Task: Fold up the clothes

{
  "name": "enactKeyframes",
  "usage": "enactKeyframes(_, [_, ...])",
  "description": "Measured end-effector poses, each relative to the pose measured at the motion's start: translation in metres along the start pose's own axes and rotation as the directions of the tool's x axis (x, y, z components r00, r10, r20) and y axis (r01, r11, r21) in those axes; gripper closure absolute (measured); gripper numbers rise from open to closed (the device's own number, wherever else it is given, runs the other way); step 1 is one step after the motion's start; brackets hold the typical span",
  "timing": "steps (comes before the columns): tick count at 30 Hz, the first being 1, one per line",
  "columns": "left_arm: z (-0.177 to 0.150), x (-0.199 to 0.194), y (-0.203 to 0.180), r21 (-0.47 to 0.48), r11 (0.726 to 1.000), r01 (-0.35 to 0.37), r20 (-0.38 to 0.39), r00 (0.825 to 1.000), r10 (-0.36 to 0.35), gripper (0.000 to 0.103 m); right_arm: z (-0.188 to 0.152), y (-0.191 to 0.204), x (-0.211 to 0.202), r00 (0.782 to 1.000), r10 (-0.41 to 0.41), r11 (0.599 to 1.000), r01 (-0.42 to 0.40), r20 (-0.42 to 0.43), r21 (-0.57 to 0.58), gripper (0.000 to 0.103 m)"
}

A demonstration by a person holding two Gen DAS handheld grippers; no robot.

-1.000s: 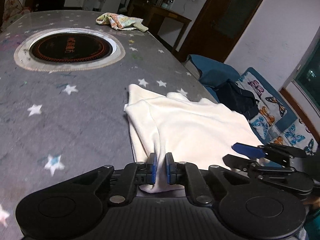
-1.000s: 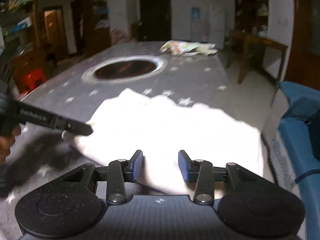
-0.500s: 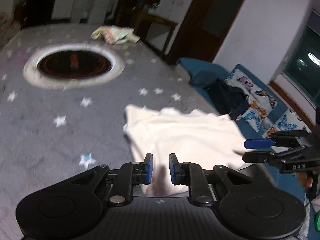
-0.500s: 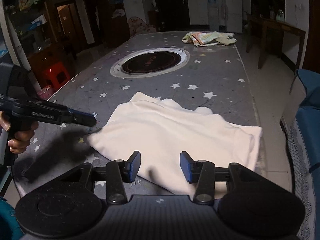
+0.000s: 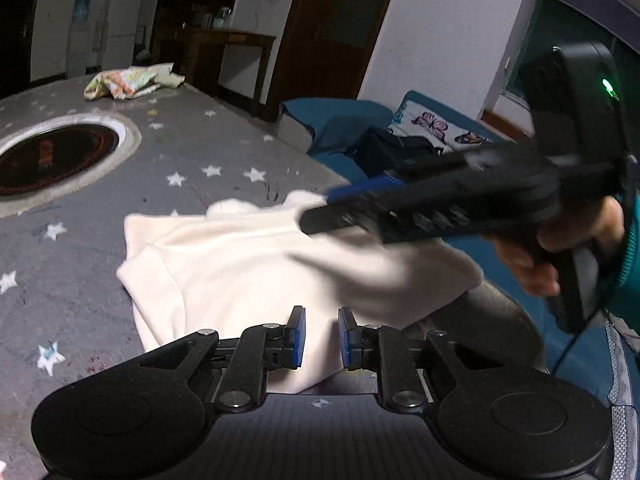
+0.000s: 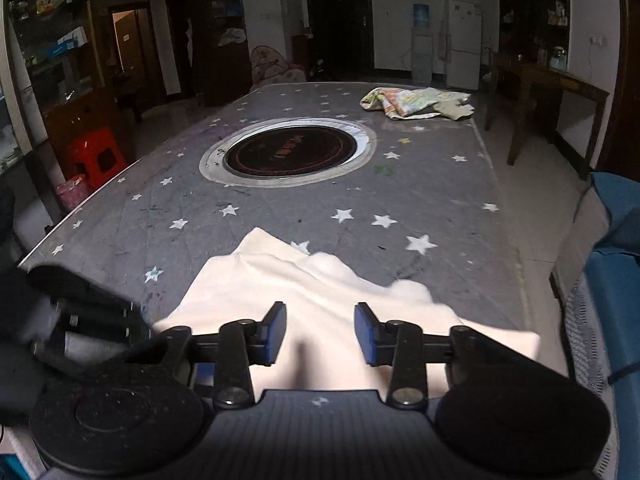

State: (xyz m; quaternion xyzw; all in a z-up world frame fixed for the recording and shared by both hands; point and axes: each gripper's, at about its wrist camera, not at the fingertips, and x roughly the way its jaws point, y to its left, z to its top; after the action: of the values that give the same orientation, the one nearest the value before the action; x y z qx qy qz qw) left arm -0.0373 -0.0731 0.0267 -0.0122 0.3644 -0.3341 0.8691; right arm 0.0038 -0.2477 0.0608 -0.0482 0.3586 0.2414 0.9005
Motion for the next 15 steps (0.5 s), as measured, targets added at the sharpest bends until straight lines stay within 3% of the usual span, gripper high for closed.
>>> enactKeyframes(10, [-0.005,0.002,0.011,-0.058,0.997,0.042,-0.019,0.999,-0.044,0.084,0.007,-0.006,0.064,0.999,0.008,0.998,-0.004,-0.052,0.066,0.081])
enactKeyframes(15, [-0.005,0.003,0.013,-0.058,0.997,0.051,-0.026,0.998,-0.053,0.084,0.008,-0.01,0.072,0.999,-0.011,0.997,0.014,-0.032,0.079,0.084])
